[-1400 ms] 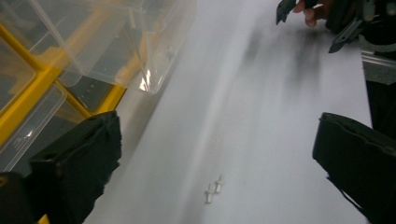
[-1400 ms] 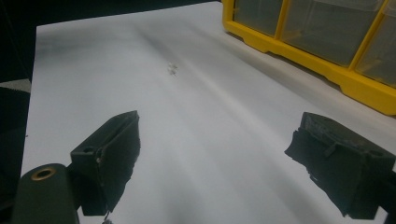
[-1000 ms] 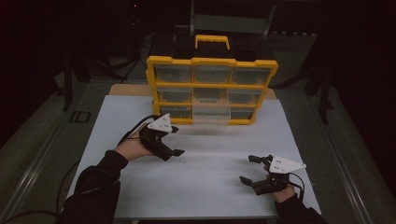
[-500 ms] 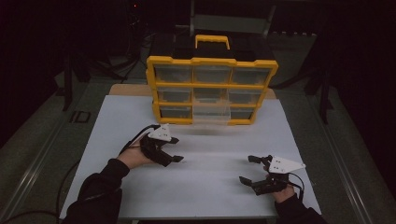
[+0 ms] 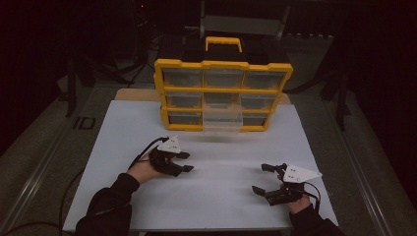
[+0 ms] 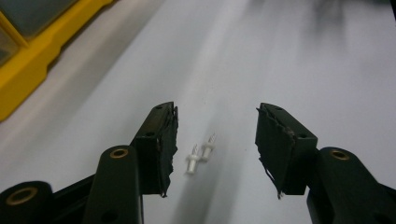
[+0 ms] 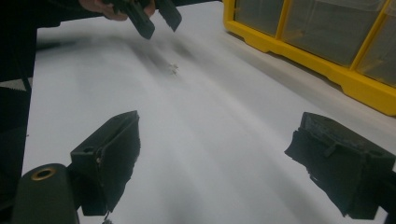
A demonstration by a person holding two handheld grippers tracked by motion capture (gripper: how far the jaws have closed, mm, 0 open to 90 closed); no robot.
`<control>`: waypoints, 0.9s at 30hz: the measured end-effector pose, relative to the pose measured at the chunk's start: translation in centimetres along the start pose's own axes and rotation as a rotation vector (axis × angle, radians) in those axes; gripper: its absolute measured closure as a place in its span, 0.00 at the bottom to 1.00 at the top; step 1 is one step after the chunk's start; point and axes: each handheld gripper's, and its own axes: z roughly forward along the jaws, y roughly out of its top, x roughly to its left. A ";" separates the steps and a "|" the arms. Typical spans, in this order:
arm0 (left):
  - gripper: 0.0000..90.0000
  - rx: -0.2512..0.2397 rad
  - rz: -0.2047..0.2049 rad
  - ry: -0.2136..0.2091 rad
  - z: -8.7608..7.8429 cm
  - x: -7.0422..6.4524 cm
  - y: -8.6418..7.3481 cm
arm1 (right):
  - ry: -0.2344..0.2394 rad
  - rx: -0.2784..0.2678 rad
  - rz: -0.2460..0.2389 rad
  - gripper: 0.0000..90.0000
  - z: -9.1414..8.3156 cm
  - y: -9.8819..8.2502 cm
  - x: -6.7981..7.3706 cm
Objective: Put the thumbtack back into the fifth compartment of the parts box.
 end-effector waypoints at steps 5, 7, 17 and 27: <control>0.56 0.019 -0.021 0.007 0.7 0.2 -0.6 | 0.000 0.001 -0.001 0.15 0.0 0.0 0.0; 0.58 0.024 -0.027 0.018 1.0 0.3 -0.8 | -0.001 0.001 0.000 0.15 0.0 0.0 0.0; 0.73 0.044 -0.043 0.032 2.0 0.7 -1.6 | 0.000 0.001 -0.003 0.15 0.0 0.0 0.0; 0.81 0.080 -0.057 0.036 2.8 1.2 -2.2 | 0.001 0.004 -0.001 0.15 0.0 0.0 0.0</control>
